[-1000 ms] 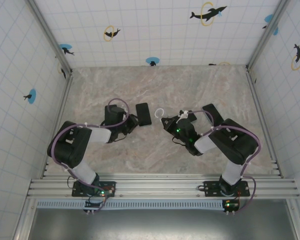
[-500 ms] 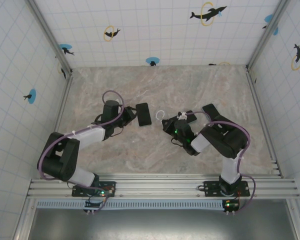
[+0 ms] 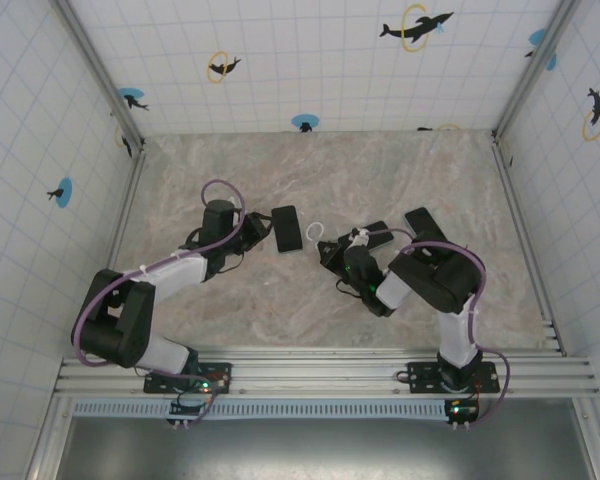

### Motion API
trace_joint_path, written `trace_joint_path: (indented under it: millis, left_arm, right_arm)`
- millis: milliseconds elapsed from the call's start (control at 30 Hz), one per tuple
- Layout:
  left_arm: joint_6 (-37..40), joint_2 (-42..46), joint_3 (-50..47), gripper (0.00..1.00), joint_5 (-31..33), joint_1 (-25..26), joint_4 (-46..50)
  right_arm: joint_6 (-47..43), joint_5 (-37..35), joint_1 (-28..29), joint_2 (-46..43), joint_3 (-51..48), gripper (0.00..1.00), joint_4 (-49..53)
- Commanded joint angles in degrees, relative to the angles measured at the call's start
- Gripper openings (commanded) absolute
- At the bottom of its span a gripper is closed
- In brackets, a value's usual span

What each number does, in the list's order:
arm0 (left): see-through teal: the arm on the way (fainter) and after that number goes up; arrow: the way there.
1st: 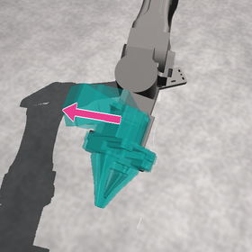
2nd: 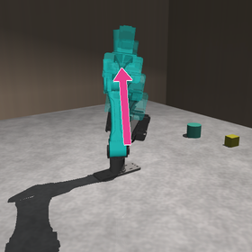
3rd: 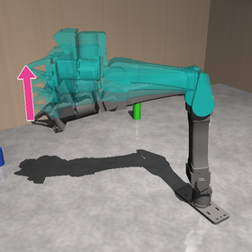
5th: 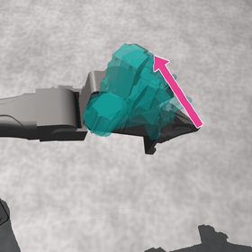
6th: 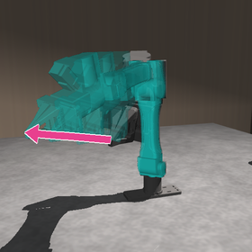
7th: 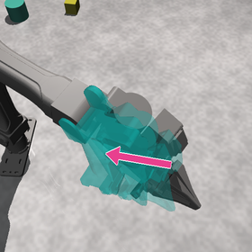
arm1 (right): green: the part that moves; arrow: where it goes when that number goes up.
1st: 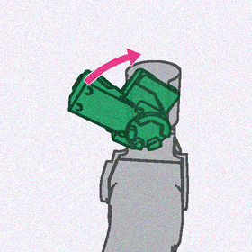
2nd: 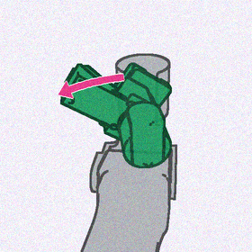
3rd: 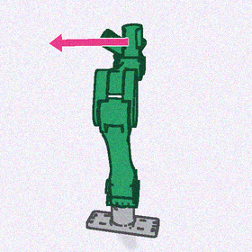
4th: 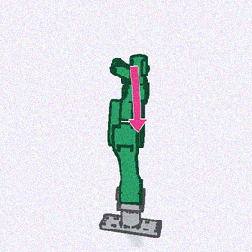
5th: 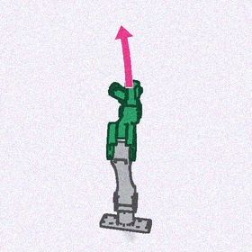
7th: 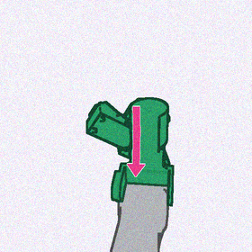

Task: Take the phone out of the phone case

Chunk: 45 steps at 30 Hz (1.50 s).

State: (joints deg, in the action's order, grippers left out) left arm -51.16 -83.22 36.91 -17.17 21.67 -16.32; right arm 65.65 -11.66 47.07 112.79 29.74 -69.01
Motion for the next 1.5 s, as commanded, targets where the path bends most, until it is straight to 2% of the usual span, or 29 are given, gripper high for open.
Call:
trace_joint_path:
  millis: [0, 500, 600, 933, 1200, 1467]
  left_arm:
    - [1.04, 1.57, -0.43, 0.53, -0.73, -0.44, 0.47]
    - [1.51, 1.44, -1.22, 0.53, -1.59, -0.67, -0.07]
    - [1.16, 1.20, -1.44, 0.53, -2.11, -0.67, -0.73]
    - [1.76, 1.22, -1.44, 0.53, -2.52, -0.73, -0.22]
    - [1.76, 1.50, -1.92, 0.53, -2.60, -0.91, -0.54]
    - [2.11, 1.33, -1.49, 0.53, -2.95, -0.84, -0.30]
  right_arm:
    - [1.79, -2.13, 1.00, 1.50, 1.24, 0.09, -2.58]
    - [4.67, -5.94, 3.27, 1.11, 2.38, 0.09, -0.04]
    - [5.43, -7.21, 4.37, 0.79, 4.18, 0.10, 3.41]
    - [6.35, -8.87, 4.23, 0.88, 3.45, 0.10, 2.48]
    - [4.17, -6.95, 1.29, 2.36, 3.82, 0.11, -1.87]
    - [3.64, -2.76, 0.25, 5.45, 6.40, 0.15, -1.36]
